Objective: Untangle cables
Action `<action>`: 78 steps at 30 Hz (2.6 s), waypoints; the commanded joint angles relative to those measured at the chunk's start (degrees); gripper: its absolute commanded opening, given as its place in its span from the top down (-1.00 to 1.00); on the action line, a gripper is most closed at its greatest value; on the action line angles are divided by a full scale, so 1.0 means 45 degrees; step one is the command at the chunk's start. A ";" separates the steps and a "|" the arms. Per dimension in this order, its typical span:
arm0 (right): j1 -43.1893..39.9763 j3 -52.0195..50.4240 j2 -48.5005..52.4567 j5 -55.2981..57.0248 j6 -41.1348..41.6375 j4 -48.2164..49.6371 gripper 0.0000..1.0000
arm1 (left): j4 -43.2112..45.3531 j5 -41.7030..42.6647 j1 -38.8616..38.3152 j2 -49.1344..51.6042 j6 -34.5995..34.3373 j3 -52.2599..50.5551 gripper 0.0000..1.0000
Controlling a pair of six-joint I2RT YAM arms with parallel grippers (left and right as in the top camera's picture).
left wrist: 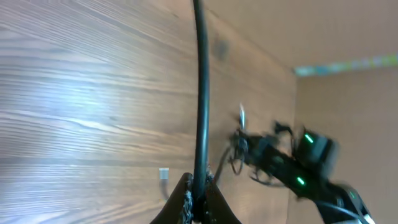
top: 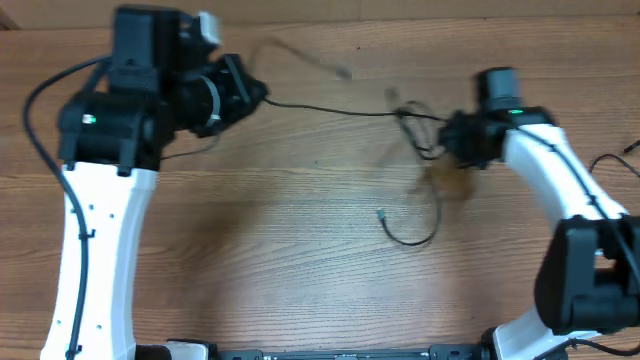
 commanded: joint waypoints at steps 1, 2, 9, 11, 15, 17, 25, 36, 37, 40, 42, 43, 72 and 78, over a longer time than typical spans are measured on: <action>-0.1744 -0.0005 -0.0325 0.0952 -0.0019 -0.0029 0.92 | -0.0044 -0.0364 0.1137 -0.0102 0.0355 0.0277 0.92; -0.2132 -0.0005 -0.0325 0.0792 -0.0253 0.0000 0.92 | -0.0039 -0.0369 0.1282 -0.0102 0.0355 0.0277 0.91; -0.3682 -0.0005 -0.0325 0.1030 -0.0947 0.0835 0.92 | -0.0078 -0.0661 0.1462 -0.0102 0.1069 0.0277 0.91; -0.4070 -0.0005 -0.0325 0.0806 -0.0947 0.1117 0.92 | -0.0117 -0.0763 0.1462 -0.0102 0.1292 0.0277 0.91; -0.4561 -0.0005 -0.0325 0.0563 -0.0952 0.1331 0.92 | -0.0189 -0.1350 0.1462 -0.0102 0.1491 0.0277 0.92; -0.4721 -0.0005 -0.0325 -0.0476 -0.1457 0.1481 0.92 | -0.0340 -0.1933 0.1462 -0.0092 0.1486 0.0277 0.91; -0.4673 -0.0005 -0.0330 -1.1069 -0.3725 0.2676 0.92 | -0.1117 -0.2171 0.1331 -0.0087 0.1481 0.0243 0.92; -0.3779 -0.0005 -0.1049 -1.4586 -0.1987 0.4430 0.92 | -0.1350 -0.2254 -0.0257 -0.0087 0.1481 0.0238 -0.99; -0.3696 -0.0005 -0.1088 -1.4678 -0.1438 0.4430 0.92 | -0.1360 -0.2414 -0.0447 -0.0087 0.1481 0.0238 -0.99; -0.3512 -0.0005 -0.1117 -1.5829 -0.0233 0.4930 0.92 | -0.1384 -0.2807 -0.0918 -0.0083 0.1481 0.0238 -0.99; -0.3381 -0.0005 -0.1117 -1.6558 0.0777 0.5513 0.92 | -0.1365 -0.2817 -0.1185 -0.0083 0.1418 0.0209 -0.98; -0.3308 -0.0005 -0.1117 -1.6796 0.1239 0.5838 0.92 | -0.1355 -0.2822 -0.1341 -0.0083 0.1282 0.0160 -0.99; -0.1321 -0.0005 -0.1161 -1.7908 0.7815 1.5242 0.92 | 0.9389 0.4682 -0.4046 0.5542 -0.5872 -0.3356 -0.85; -0.1035 -0.0005 -0.1161 -1.7903 0.7830 1.5902 0.92 | 0.9777 0.4969 -0.4303 0.6645 -0.6586 -0.3356 0.01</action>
